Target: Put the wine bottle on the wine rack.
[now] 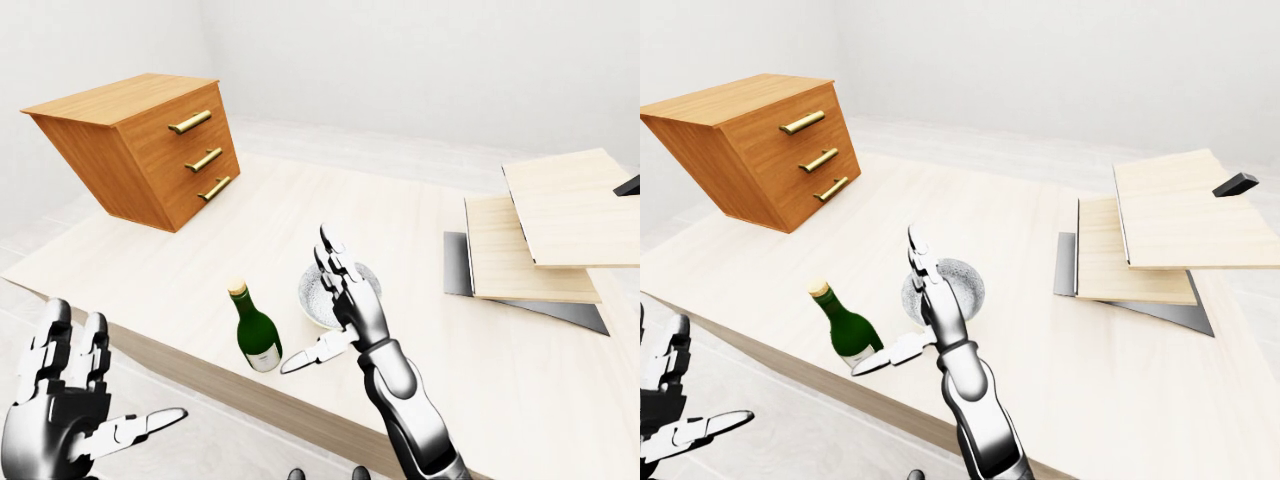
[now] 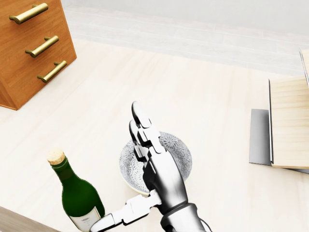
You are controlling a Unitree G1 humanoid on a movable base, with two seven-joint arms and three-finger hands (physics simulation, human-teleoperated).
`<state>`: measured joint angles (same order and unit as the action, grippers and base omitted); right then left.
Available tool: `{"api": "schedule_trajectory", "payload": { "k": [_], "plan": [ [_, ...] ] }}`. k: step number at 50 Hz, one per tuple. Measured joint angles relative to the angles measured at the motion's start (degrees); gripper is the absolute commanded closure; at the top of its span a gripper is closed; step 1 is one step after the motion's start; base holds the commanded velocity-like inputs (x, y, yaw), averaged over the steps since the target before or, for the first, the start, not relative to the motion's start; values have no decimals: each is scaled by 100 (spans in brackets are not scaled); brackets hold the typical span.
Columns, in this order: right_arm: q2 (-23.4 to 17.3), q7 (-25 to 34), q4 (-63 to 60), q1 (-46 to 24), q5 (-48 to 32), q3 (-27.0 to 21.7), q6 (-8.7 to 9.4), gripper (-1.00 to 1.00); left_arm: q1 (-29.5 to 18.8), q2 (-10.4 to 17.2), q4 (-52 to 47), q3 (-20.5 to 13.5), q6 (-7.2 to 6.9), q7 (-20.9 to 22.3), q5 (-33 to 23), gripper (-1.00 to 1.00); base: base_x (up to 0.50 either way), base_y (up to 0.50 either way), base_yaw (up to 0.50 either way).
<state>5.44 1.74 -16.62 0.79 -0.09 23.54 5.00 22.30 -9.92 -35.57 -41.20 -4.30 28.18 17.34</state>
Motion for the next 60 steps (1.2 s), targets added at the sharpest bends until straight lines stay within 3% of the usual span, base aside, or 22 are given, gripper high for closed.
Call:
{"api": "schedule_trajectory", "payload": {
  "k": [15, 28, 60],
  "plan": [
    [252, -22, 435, -287, -81, 20, 0, -100, -51, -56, -25, -149, -70, 70, 39, -100, 0, 0, 0],
    [464, -19, 799, -534, -135, 30, 0, -100, -80, -26, -201, -357, -70, 68, 223, -100, 0, 0, 0],
    [1058, 158, 1682, -1084, -478, 197, 0, -100, -144, -12, -229, -509, -70, 92, 325, -100, 0, 0, 0]
  ]
}}
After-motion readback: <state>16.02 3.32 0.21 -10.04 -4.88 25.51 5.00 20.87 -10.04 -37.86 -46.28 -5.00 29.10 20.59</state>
